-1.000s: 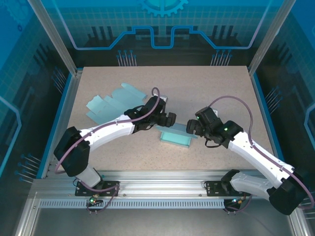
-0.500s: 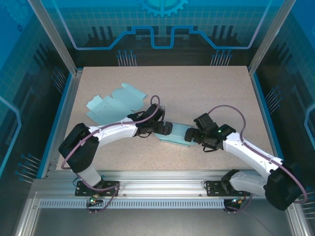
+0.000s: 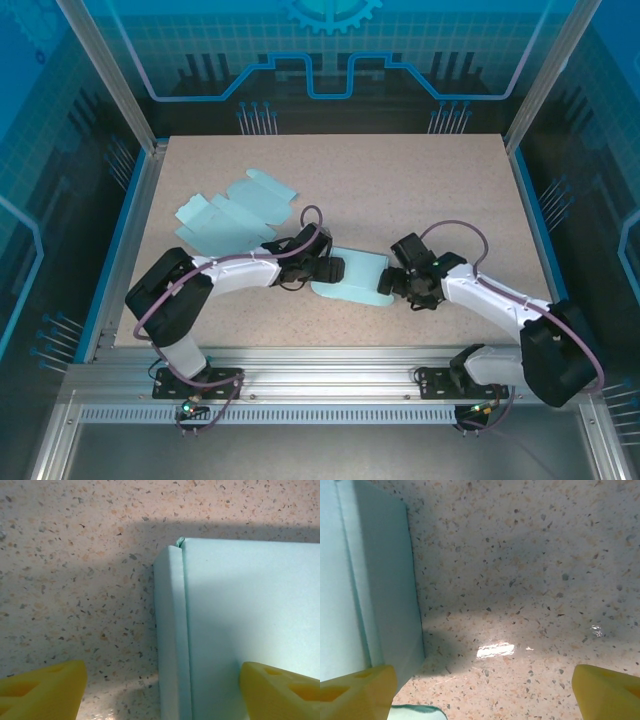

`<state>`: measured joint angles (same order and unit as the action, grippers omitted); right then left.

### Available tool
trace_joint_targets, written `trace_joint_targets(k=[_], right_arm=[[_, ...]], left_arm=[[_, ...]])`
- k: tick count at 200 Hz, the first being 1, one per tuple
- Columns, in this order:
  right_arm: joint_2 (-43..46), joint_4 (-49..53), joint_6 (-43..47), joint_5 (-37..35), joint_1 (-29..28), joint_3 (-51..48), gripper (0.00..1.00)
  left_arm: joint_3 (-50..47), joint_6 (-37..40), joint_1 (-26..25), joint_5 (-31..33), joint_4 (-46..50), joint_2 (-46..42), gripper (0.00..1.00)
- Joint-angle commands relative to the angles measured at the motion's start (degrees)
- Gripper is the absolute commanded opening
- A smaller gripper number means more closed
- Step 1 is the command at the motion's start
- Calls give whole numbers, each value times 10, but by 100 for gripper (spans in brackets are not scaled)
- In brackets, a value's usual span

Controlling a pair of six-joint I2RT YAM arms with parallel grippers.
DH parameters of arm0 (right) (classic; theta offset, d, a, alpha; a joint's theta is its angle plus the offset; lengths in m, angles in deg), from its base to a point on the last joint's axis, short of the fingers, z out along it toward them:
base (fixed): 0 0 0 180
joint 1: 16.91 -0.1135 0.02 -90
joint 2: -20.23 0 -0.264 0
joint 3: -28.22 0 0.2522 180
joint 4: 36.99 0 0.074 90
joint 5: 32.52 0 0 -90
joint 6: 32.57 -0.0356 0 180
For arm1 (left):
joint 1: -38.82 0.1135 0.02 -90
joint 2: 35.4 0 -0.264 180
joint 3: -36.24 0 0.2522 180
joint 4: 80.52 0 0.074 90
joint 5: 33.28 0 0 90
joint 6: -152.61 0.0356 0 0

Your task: Fold the paper box

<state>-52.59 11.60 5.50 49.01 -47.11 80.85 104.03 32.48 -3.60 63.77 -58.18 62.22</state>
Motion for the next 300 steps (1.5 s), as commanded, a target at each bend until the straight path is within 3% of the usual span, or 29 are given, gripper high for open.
trace_joint_targets(k=[1, 67, 106, 153, 236, 300], right_arm=[[-12, -10, -5, 12, 8, 0, 91], [23, 4, 6, 3, 8, 18, 91], [64, -17, 16, 7, 12, 15, 97], [82, -170, 6, 126, 44, -50, 97], [8, -333, -7, 205, 64, -81, 97], [-77, -408, -9, 242, 67, -71, 94]], left_arm=[[-25, -7, 8, 2, 34, 25, 77], [-28, -4, 9, 3, 32, 4, 68], [-44, -15, 24, -16, 12, -7, 53], [-89, -47, 64, -88, -44, -12, 37], [-138, -77, 119, -168, -116, 9, 15], [-149, -78, 139, -183, -130, 27, 9]])
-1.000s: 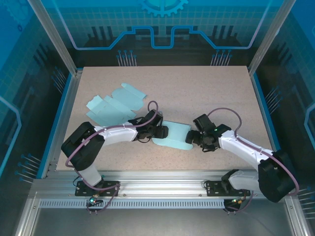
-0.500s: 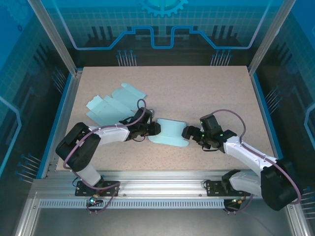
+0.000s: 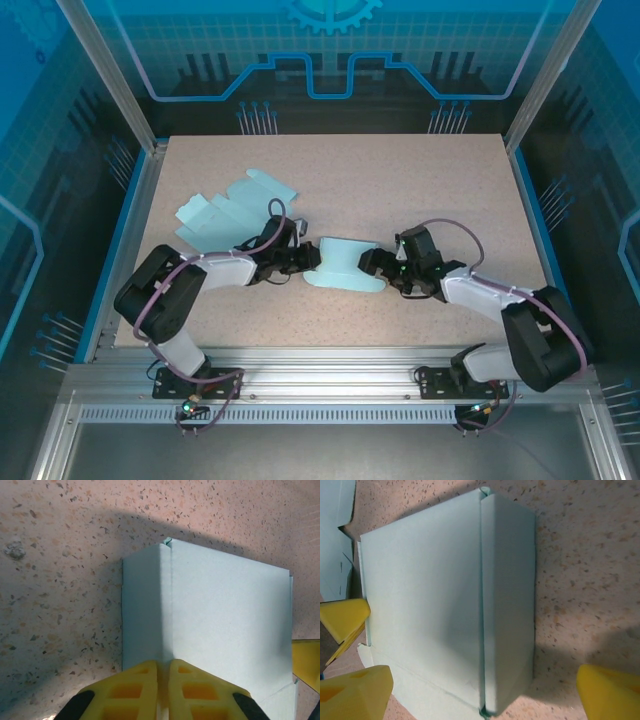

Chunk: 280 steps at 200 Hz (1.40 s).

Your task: Fold the paper box

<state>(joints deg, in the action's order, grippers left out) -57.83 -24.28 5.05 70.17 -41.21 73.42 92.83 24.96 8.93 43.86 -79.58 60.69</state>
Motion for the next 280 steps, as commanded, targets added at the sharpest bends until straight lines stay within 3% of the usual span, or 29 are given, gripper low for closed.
trace_joint_targets(k=[1, 55, 154, 191, 238, 280], right_arm=[[-25, -49, -4, 30, 9, 3, 94], [-73, -99, -4, 58, 12, 9, 91], [-94, -222, -6, 132, 11, 11, 77], [-82, -222, -8, 130, 11, 10, 66], [-38, -193, -14, 110, 12, -1, 50], [16, -135, -46, 101, 23, -9, 43]], left_arm=[[-36, -3, 14, 16, 85, 41, 9], [-43, 6, 35, 7, 82, 47, 0], [-32, 11, 39, -19, 69, 64, 1], [-33, 12, 39, -21, 68, 59, 2], [-23, 16, 40, -30, 76, 25, 10], [1, 33, 40, -31, 91, -55, 32]])
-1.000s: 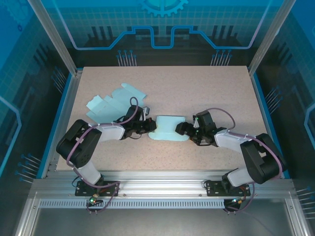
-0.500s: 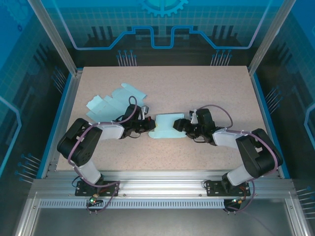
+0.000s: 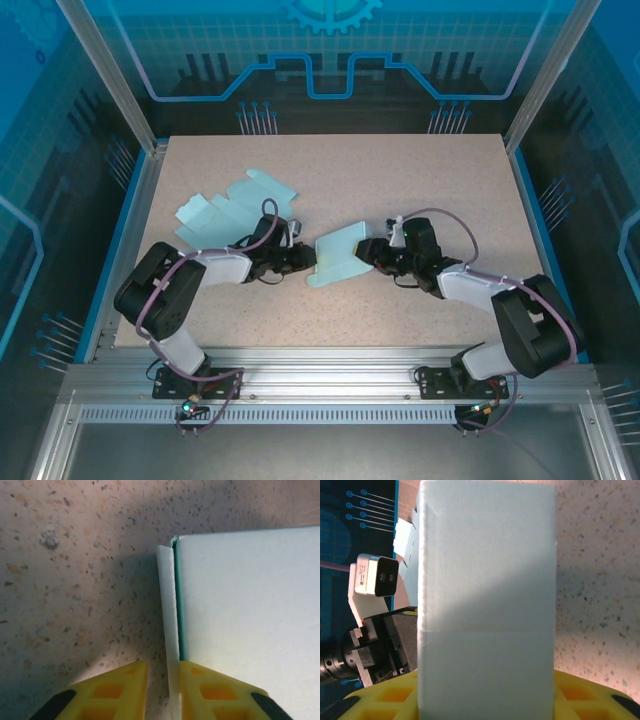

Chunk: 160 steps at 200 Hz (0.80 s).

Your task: Fold the paper box

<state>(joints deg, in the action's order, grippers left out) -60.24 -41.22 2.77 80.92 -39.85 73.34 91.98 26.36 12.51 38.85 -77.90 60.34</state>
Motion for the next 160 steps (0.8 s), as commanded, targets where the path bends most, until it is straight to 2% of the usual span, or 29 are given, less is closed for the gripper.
trace_joint_targets(k=[1, 33, 58, 74, 92, 107, 121, 145, 160], right_arm=[[42, 38, -24, -7, 10, -8, 43], [97, 113, -54, -10, 37, -9, 39], [150, 174, -74, -17, 58, -10, 40], [190, 199, -80, -24, 71, -15, 41], [231, 240, -80, -32, 89, -16, 41], [266, 260, -85, -31, 101, -17, 41], [296, 281, -89, -35, 104, -16, 41], [344, 308, -98, -45, 104, -15, 41], [372, 316, -107, -48, 104, -18, 41]], left_arm=[[10, 19, 4, 20, 73, -53, 33], [8, 31, 2, 22, 42, -133, 53], [-19, 99, -20, 59, -1, -190, 69], [-45, 174, -61, 94, -36, -223, 77], [-100, 306, -156, 177, -127, -264, 98], [-161, 439, -235, 231, -253, -281, 99], [-196, 523, -270, 258, -346, -273, 99], [-180, 611, -287, 262, -355, -244, 99], [-164, 672, -300, 287, -381, -203, 99]])
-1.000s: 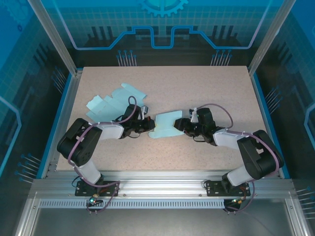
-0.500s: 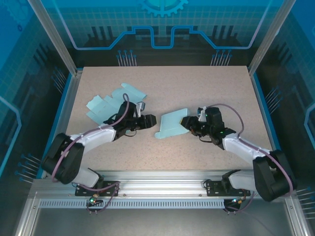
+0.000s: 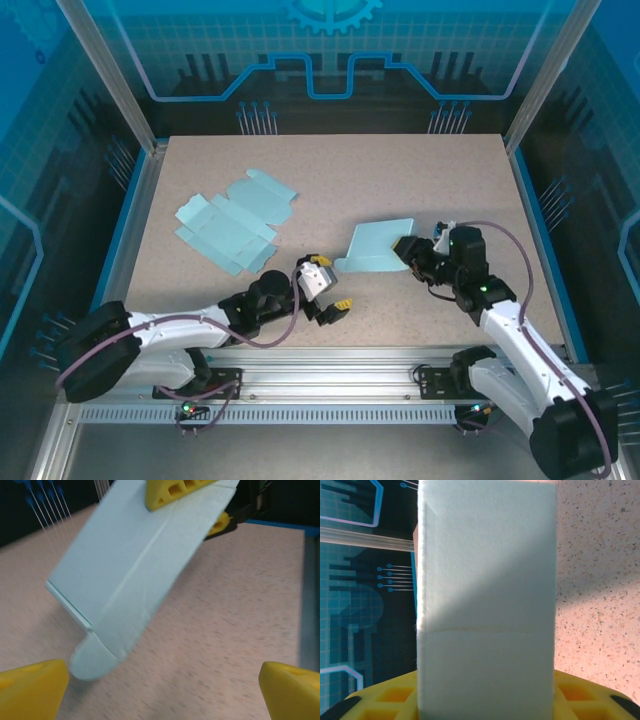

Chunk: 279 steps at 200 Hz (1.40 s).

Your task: Fold the paper box

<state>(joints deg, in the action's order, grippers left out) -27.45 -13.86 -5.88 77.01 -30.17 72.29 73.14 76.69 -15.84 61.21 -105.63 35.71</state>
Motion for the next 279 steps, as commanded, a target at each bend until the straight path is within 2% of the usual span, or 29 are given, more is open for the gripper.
trace_joint_targets(k=[1, 30, 44, 71, 164, 215, 251, 279], right_arm=[[45, 43, -22, -9, 7, -8, 40], [81, 59, -37, -12, 6, -16, 40], [94, 63, -45, -15, 5, -21, 41], [100, 62, -50, -17, 4, -22, 41], [74, 45, -50, -8, 0, -17, 41], [69, 41, -51, -8, 1, -14, 42], [69, 47, -48, -14, 1, -10, 42], [66, 45, -50, -12, 0, -9, 42]], left_arm=[[25, 172, -18, 66, -109, 47, 99], [45, 294, -45, 127, -247, 162, 99], [67, 335, -56, 154, -285, 212, 99], [116, 334, -60, 208, -325, 265, 99], [194, 399, -59, 273, -263, 331, 97], [205, 422, -59, 273, -235, 344, 95], [184, 441, -59, 252, -251, 344, 98], [183, 429, -55, 247, -225, 336, 99]])
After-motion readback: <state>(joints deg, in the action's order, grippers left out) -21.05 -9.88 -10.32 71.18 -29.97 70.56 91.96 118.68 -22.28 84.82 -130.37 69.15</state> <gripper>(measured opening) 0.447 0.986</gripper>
